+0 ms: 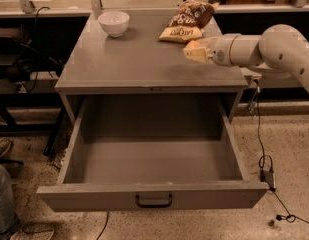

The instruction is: Pick orange from top drawer and place on counter

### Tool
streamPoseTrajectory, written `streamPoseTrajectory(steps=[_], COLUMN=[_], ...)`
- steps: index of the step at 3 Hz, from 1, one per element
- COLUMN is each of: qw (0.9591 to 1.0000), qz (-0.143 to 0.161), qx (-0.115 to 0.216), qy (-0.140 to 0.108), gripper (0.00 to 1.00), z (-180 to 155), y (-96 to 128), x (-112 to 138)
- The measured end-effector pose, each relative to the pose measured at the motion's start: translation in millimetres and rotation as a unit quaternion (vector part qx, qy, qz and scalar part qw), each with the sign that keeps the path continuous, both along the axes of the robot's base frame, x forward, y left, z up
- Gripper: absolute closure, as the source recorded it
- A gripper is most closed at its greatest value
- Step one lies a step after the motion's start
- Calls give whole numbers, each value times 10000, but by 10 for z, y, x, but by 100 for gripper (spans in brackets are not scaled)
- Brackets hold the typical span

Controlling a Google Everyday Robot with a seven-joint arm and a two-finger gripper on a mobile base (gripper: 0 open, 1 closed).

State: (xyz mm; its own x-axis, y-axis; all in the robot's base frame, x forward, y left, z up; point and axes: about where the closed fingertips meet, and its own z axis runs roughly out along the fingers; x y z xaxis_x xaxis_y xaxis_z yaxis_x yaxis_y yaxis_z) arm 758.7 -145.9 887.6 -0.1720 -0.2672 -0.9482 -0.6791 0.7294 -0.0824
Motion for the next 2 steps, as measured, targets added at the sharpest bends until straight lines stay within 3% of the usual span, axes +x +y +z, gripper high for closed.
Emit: streamPoseTrajectory(steps=[1,2], qw=[9996,9992], qz=[-96,-115], qx=[98,123], qy=[246,364], gripper=[100,100], z=[-177,-274], y=[49,79], x=[263,373])
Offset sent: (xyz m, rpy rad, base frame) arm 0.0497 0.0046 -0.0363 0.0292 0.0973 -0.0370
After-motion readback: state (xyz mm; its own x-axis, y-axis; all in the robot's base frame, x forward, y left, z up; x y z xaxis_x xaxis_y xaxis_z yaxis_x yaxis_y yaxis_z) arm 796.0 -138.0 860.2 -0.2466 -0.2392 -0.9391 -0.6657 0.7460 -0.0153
